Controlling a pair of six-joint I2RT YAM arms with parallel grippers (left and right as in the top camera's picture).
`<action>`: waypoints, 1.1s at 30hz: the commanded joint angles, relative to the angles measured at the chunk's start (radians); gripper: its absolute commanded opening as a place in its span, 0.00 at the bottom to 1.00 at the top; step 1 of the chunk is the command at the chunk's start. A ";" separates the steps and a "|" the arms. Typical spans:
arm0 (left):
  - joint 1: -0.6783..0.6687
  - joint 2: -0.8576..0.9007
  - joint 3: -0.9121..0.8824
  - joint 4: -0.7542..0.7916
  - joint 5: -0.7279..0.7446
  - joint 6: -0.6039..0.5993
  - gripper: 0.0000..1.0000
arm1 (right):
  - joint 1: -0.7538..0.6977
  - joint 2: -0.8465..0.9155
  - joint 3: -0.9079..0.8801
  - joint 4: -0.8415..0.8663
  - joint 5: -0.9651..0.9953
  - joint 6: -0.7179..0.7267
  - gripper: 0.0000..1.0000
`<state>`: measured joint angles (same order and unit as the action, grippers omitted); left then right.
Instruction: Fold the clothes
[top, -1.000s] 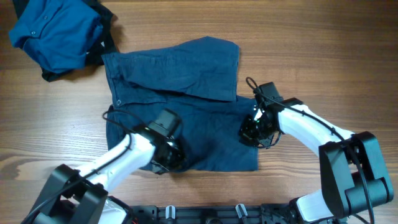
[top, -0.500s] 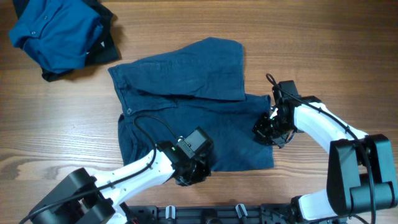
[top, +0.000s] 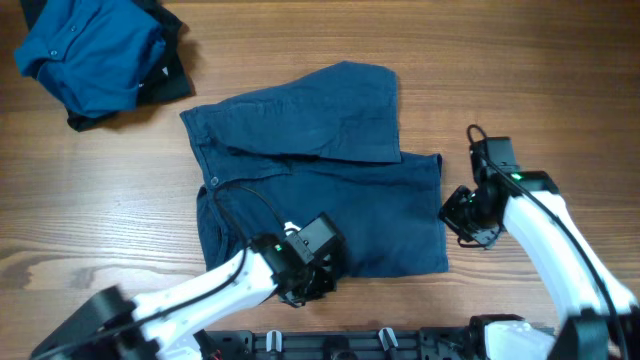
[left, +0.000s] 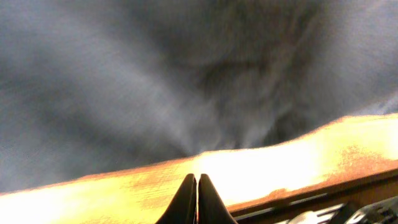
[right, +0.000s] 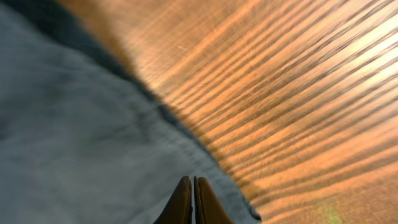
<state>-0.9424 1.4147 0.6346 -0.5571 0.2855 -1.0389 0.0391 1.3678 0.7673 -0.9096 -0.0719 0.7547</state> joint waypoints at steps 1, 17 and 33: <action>-0.010 -0.174 0.110 -0.143 -0.236 0.016 0.04 | -0.001 -0.171 0.090 -0.038 -0.012 -0.080 0.04; 0.539 -0.276 0.301 -0.132 -0.523 0.454 0.89 | 0.220 0.098 0.642 0.093 -0.369 -0.378 0.18; 0.795 0.265 0.301 0.145 -0.230 0.542 0.43 | 0.272 0.759 0.938 0.106 -0.185 -0.414 0.04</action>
<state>-0.1513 1.6218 0.9287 -0.4496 0.0326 -0.5159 0.3107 2.1021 1.6764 -0.8051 -0.3714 0.3614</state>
